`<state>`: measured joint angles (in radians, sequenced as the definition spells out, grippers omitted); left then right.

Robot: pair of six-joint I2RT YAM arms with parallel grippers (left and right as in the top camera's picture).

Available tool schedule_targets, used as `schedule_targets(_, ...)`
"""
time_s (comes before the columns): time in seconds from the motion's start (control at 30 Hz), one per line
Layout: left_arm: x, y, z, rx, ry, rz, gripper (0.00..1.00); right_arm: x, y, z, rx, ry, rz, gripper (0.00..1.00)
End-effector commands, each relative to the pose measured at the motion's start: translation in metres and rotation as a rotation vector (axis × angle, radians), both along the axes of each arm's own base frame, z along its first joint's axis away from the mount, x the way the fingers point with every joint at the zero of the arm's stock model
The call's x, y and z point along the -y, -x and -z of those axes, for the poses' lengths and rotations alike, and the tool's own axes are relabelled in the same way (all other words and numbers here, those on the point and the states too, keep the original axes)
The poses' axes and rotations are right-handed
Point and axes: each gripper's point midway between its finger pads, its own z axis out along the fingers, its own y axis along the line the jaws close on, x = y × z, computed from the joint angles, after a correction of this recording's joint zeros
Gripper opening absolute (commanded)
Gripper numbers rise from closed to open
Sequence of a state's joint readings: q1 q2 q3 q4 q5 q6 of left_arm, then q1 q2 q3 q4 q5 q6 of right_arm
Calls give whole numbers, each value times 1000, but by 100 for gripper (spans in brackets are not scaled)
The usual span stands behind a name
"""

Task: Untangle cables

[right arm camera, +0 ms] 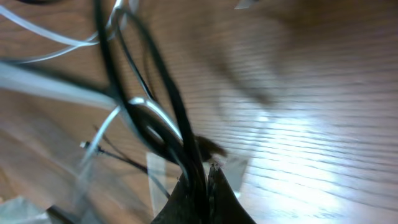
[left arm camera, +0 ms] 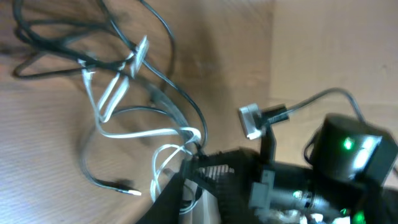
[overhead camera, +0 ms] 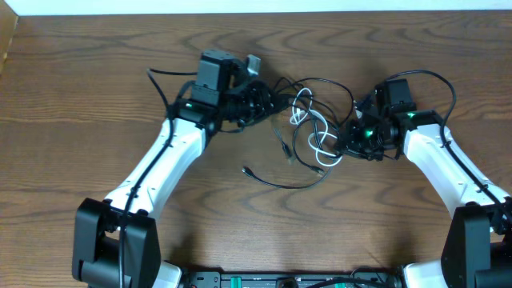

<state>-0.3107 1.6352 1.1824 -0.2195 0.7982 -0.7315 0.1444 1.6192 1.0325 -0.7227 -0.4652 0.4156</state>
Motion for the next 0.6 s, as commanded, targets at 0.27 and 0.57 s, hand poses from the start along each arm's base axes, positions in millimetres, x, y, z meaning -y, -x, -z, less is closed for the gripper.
schedule_targets(0.27,-7,24,19,-22,-182,16,51,-6,-5,-6,30,-50,-16,1)
schedule_targets(0.57,49,68,31,-41,-237,127,42,-27,-9,-22,60,-190,-58,1)
